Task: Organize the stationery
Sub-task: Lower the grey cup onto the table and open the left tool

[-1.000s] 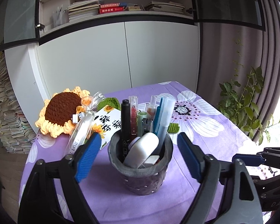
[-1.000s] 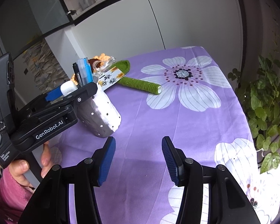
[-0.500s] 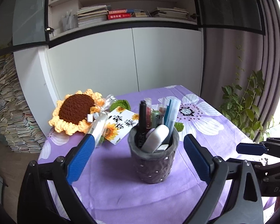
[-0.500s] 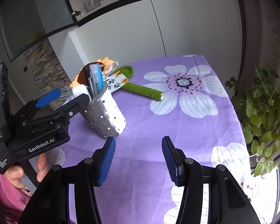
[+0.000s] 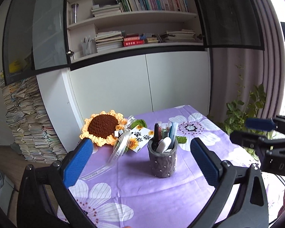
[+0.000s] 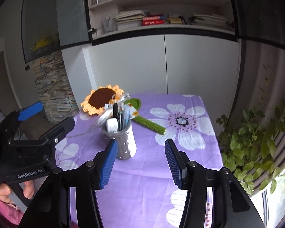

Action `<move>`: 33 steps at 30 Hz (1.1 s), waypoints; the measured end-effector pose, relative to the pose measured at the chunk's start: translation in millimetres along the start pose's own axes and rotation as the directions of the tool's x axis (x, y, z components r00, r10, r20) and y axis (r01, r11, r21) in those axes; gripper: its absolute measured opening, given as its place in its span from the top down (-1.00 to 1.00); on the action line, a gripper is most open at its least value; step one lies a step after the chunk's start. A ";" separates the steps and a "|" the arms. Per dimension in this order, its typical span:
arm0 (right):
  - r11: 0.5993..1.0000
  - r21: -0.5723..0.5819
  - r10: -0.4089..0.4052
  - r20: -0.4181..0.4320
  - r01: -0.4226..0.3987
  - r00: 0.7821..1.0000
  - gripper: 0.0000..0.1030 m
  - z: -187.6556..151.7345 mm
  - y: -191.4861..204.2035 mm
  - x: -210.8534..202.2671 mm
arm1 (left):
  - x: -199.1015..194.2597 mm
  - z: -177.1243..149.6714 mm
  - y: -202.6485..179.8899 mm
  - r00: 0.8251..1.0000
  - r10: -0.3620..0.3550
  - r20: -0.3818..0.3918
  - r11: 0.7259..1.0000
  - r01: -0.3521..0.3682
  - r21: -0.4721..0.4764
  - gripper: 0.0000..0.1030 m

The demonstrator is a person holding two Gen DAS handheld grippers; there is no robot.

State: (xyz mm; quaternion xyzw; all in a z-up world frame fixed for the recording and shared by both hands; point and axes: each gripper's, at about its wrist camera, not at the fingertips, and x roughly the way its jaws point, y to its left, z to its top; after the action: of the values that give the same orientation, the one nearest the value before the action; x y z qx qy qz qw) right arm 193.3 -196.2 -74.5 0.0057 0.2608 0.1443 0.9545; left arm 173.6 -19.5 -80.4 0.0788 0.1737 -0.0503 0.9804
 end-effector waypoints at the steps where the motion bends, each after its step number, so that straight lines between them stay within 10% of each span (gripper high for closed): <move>1: 1.000 -0.003 -0.007 0.025 0.007 1.000 -0.23 3.4 3.7 -11.5 | -9.7 0.7 -0.6 1.000 0.001 0.009 1.000 0.000 -0.003 -0.98; 5: 1.000 -0.003 -0.023 0.152 0.024 0.988 -0.60 8.2 20.1 -56.2 | -51.7 2.1 0.2 0.998 0.010 0.067 1.000 -0.009 -0.014 -0.98; 33: 0.999 -0.003 -0.029 0.326 0.032 0.945 -0.79 -31.1 74.1 -182.8 | -190.9 -9.9 18.8 0.965 0.094 0.246 0.991 -0.067 -0.115 -0.98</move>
State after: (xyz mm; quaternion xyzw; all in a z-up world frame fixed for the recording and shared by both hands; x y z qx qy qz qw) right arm 7.2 -178.0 -4.3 0.0215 0.0990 0.1276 0.9866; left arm -5.7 14.2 -20.4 0.0267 0.0473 -0.0107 0.9985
